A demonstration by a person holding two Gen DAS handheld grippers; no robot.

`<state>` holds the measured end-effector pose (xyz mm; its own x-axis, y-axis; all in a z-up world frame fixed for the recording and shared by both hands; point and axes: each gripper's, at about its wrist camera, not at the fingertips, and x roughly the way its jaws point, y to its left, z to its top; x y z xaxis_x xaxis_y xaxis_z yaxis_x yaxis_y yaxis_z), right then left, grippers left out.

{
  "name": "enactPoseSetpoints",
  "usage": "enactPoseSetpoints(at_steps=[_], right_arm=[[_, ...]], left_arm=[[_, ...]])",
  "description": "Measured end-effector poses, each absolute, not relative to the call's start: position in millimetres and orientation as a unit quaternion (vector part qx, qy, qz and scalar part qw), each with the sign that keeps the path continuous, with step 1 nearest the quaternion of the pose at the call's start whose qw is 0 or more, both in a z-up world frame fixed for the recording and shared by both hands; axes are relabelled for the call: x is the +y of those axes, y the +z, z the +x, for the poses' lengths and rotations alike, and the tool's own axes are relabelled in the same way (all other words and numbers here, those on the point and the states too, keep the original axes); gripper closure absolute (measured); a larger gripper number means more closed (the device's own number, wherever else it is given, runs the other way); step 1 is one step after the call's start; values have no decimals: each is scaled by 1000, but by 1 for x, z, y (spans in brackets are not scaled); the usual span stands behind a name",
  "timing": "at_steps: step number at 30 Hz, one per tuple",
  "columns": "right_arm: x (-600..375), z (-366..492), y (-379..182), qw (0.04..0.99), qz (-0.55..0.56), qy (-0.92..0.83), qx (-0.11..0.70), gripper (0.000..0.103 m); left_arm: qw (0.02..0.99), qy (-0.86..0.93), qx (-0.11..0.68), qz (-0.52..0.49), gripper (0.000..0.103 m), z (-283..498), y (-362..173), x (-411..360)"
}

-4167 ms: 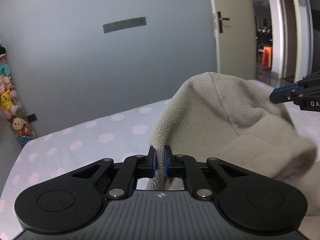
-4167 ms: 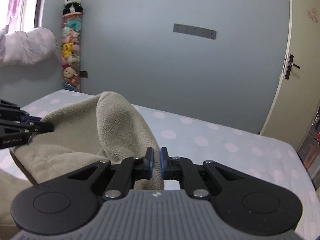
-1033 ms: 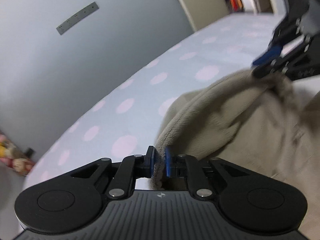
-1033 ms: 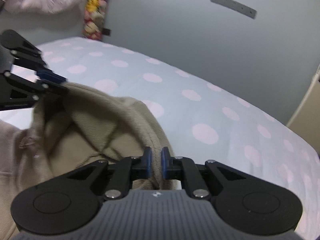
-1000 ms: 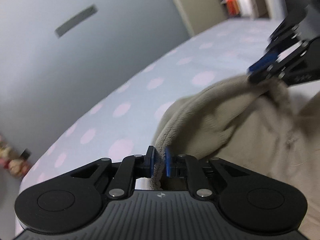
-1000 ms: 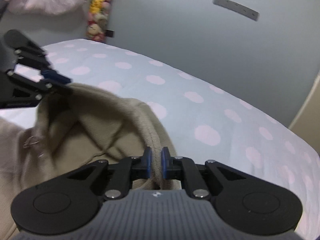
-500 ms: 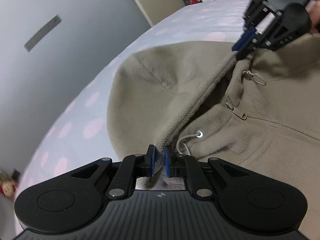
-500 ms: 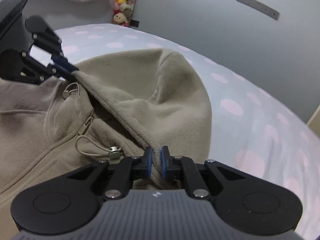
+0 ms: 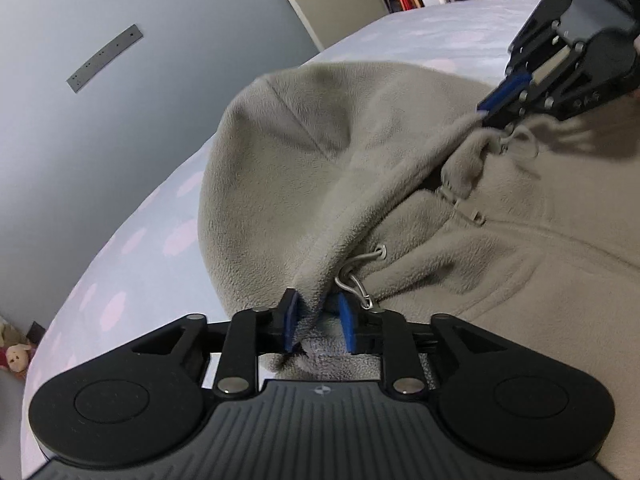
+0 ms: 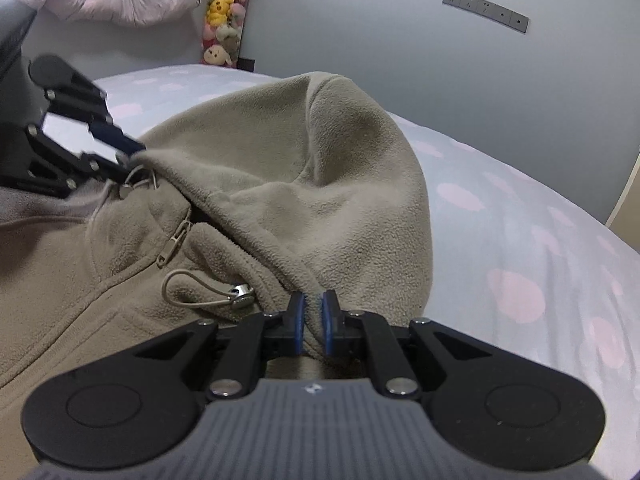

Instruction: Fold clothes

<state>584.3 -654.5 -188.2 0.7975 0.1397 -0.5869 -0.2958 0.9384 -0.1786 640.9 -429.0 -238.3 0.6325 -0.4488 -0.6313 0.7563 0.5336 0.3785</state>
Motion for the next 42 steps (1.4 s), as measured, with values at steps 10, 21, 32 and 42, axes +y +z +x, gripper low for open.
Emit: enactPoseSetpoints(at_steps=[10, 21, 32, 42], right_arm=[[-658, 580, -193, 945, -105, 113, 288, 92], [-652, 596, -181, 931, -113, 112, 329, 91], [-630, 657, -93, 923, -163, 102, 334, 53], [-564, 756, -101, 841, -388, 133, 354, 35]], left_arm=[[877, -339, 312, 134, 75, 678, -183, -432], [857, -316, 389, 120, 92, 700, -225, -444], [869, -322, 365, 88, 92, 684, -244, -427], [861, -359, 353, 72, 92, 690, -248, -414]])
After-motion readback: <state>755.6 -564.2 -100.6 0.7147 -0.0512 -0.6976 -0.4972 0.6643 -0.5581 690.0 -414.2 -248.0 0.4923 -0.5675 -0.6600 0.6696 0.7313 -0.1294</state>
